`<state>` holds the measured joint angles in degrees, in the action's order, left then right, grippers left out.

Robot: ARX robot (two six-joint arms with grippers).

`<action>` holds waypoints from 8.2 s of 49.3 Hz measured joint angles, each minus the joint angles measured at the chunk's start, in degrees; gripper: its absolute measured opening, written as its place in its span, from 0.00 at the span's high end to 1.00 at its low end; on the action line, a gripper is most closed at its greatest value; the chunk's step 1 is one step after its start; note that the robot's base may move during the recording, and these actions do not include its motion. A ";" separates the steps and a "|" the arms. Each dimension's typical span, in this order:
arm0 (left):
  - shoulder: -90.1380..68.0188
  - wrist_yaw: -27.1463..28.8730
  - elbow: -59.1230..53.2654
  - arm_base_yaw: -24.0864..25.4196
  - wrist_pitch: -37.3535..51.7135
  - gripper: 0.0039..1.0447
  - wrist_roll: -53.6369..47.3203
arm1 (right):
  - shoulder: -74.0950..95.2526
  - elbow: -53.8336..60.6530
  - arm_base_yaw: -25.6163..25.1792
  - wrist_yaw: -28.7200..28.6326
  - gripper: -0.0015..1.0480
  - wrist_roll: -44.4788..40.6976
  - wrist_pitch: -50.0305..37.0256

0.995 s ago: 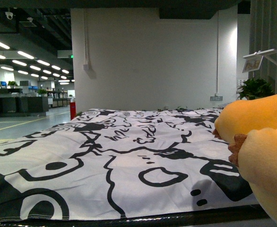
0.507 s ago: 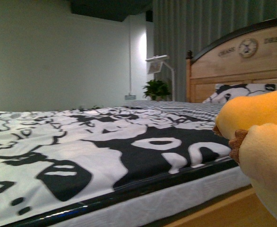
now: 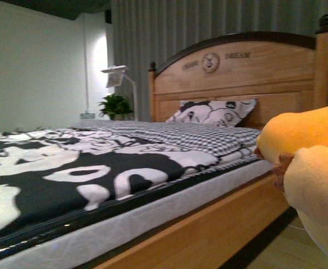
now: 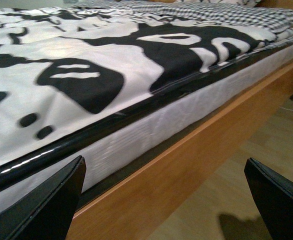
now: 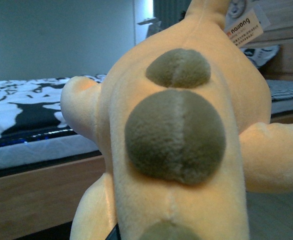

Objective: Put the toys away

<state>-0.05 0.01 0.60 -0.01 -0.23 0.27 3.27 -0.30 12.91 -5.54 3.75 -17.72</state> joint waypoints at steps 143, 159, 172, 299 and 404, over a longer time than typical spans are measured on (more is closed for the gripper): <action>0.02 0.00 0.00 0.00 0.00 0.06 -0.04 | -0.09 0.00 0.00 -0.04 0.93 -0.15 0.11; 0.02 0.04 0.00 0.00 0.00 0.06 -0.04 | -0.11 0.00 0.00 -0.04 0.93 -0.15 0.11; 0.02 -0.02 0.00 0.00 0.00 0.06 -0.04 | -0.09 0.00 0.00 -0.11 0.93 -0.15 0.11; -0.04 0.02 -0.02 -0.04 0.00 0.06 -0.04 | -0.26 0.00 0.00 -0.20 0.93 -0.15 0.15; 0.02 0.00 -0.02 -0.07 0.00 0.06 -0.04 | -0.26 0.00 0.00 -0.15 0.93 -0.15 0.15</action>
<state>-0.03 0.01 0.58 -0.08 -0.23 0.23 3.01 -0.30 12.91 -5.69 3.60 -17.56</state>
